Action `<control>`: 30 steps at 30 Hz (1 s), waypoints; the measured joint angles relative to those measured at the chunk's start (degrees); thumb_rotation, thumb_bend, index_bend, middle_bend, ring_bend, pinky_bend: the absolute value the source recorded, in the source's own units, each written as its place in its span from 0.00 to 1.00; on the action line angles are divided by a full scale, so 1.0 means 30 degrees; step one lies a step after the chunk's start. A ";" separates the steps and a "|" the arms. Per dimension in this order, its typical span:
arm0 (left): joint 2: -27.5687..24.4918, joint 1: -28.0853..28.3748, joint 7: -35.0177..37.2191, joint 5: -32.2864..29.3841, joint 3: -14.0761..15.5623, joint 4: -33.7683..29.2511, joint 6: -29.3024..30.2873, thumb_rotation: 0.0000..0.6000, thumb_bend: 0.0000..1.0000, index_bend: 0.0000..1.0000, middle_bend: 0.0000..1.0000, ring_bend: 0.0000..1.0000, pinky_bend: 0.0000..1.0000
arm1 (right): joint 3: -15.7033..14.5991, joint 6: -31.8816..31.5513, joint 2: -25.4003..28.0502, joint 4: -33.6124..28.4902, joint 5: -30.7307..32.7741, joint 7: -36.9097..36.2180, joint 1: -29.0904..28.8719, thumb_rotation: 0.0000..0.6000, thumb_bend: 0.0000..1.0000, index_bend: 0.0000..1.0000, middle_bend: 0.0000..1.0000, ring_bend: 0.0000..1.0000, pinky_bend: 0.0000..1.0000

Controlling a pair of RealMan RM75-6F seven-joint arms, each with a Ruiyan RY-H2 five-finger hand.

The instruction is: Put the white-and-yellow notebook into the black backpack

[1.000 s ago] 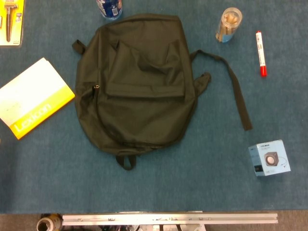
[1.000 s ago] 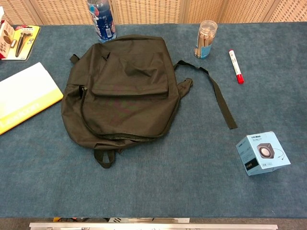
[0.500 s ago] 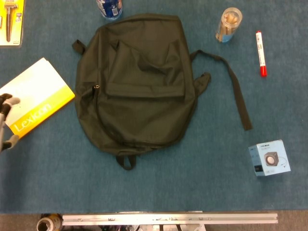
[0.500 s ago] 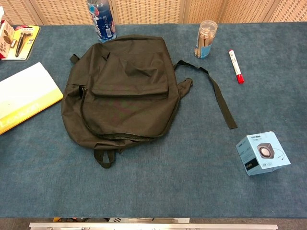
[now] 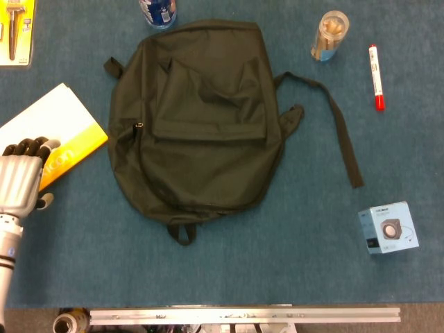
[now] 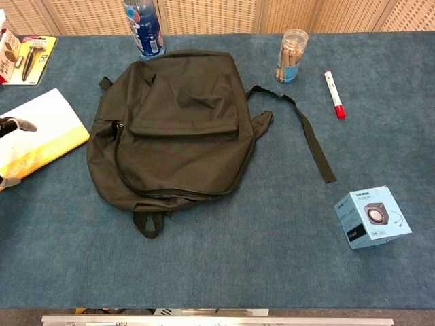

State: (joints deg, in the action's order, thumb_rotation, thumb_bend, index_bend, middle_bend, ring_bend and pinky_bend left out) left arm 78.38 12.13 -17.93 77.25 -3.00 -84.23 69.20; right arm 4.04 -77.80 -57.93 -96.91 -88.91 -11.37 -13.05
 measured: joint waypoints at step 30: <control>0.1937 0.1667 -0.0788 -0.3475 -0.0631 0.1703 -0.2302 1.00 0.02 0.17 0.21 0.21 0.28 | -0.0274 -0.0480 -0.0099 0.0508 0.0055 -0.0530 0.0507 1.00 0.27 0.34 0.37 0.26 0.47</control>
State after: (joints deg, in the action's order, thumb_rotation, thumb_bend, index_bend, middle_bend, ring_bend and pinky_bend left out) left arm 84.19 17.13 -20.29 66.82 -4.89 -79.12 62.29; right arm 3.22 -79.25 -58.22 -95.39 -88.75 -12.96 -11.53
